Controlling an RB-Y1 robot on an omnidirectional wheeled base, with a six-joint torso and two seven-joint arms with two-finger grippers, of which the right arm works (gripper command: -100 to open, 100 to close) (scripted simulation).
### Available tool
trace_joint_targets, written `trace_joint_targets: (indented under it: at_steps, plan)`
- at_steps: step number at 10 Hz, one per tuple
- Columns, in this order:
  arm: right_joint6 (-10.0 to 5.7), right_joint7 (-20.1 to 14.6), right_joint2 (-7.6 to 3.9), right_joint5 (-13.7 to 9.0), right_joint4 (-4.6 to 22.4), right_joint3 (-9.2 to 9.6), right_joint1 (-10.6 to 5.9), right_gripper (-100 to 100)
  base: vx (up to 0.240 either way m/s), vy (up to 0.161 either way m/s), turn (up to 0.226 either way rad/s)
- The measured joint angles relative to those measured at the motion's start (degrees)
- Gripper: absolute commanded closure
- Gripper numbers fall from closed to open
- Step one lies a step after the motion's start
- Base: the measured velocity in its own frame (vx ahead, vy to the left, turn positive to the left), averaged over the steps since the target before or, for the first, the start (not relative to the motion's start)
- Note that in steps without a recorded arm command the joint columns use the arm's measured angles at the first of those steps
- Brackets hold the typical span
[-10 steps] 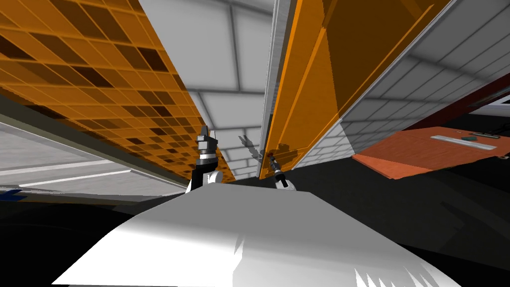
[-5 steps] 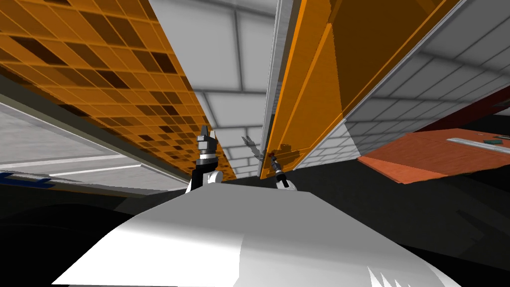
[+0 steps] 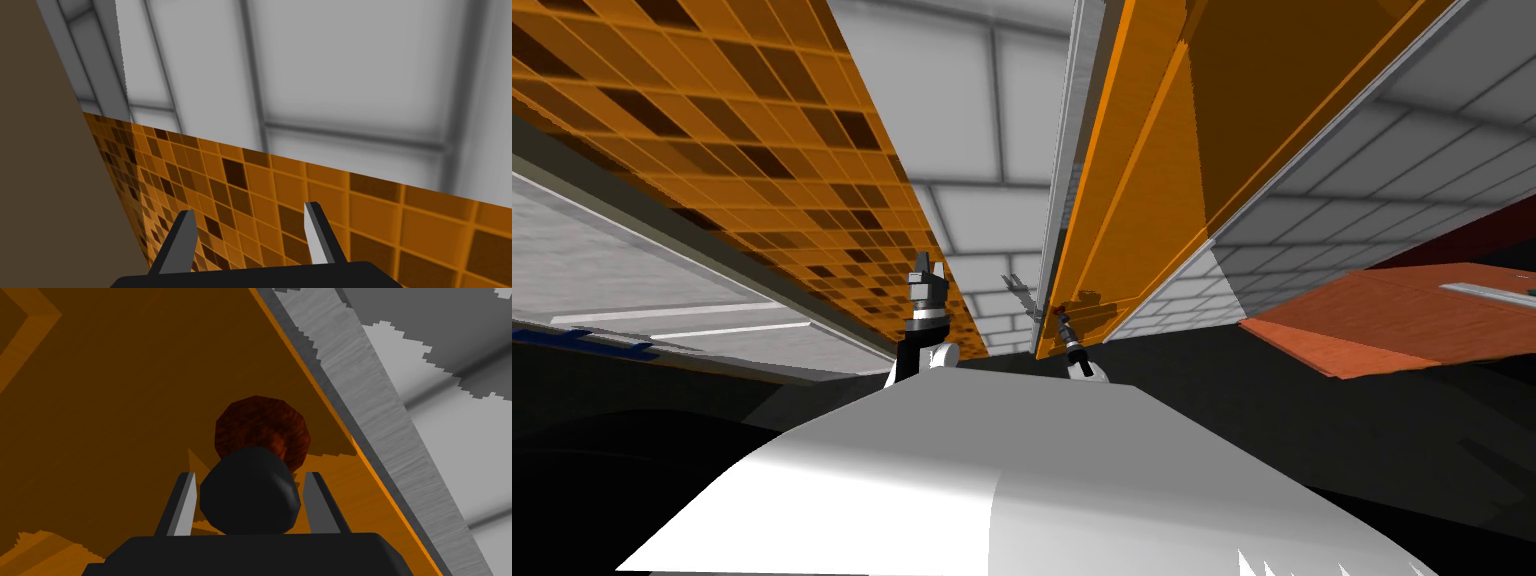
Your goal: Pull the door open
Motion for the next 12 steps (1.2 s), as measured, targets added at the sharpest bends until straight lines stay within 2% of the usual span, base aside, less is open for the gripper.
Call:
trace_joint_targets:
  at_steps: [3, 5, 6, 8, 11, 12]
  plan:
    - [0.44, -4.32, -0.52, -0.42, -1.16, -0.19, 0.75, 100, -0.038, -0.011, 0.098]
    - [0.07, -6.77, -0.63, -0.86, 0.20, -0.60, -0.12, 100, -0.031, -0.008, 0.073]
    - [0.11, -8.19, -0.74, -1.00, -0.49, -0.67, 0.43, 100, -0.050, -0.014, 0.145]
    - [-0.75, -11.02, -1.05, -1.56, 1.40, -1.18, -0.59, 100, -0.035, -0.014, 0.076]
    - [0.15, -15.18, -1.16, -1.91, -0.53, -1.30, 0.51, 100, -0.026, -0.009, 0.066]
    - [-0.52, -16.05, -1.22, -2.16, 1.08, -1.59, -0.38, 100, -0.031, -0.009, 0.113]
